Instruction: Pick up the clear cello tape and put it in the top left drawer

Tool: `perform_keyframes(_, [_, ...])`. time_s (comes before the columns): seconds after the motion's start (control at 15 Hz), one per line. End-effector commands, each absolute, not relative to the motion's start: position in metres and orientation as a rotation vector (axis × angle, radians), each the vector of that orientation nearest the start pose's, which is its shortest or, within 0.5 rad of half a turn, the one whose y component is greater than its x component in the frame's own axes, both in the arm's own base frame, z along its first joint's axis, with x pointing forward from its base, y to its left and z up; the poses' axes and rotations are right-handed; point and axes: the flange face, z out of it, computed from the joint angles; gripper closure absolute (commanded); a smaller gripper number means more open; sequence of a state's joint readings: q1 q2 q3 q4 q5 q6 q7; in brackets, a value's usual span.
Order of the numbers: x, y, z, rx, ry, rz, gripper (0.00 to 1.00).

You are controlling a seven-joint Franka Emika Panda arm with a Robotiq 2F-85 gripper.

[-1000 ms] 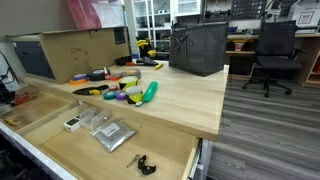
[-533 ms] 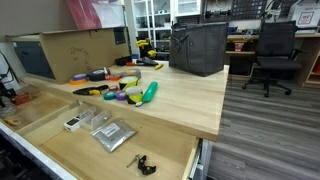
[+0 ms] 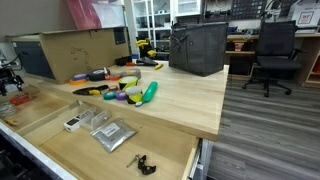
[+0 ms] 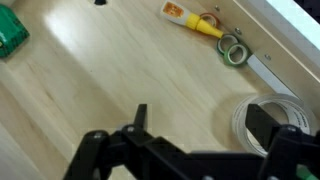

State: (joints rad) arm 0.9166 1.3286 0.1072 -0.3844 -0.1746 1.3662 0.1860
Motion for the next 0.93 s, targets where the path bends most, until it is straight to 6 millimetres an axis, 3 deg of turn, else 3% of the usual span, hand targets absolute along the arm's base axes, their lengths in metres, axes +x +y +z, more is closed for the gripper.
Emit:
perform_keyframes(0.0, [0.474,0.584,0.239,-3.094,-1.223,0.6,0.0])
perform_keyframes(0.2, [0.482,0.569,0.235,-3.11,-1.17,0.693,0.0])
perform_keyframes(0.4, [0.482,0.569,0.239,-3.126,-1.172,0.683,0.0])
perform_keyframes(0.6, [0.469,0.584,0.267,-3.098,-1.209,0.621,0.0])
perform_keyframes(0.87, [0.441,0.609,0.325,-3.026,-1.311,0.512,0.0])
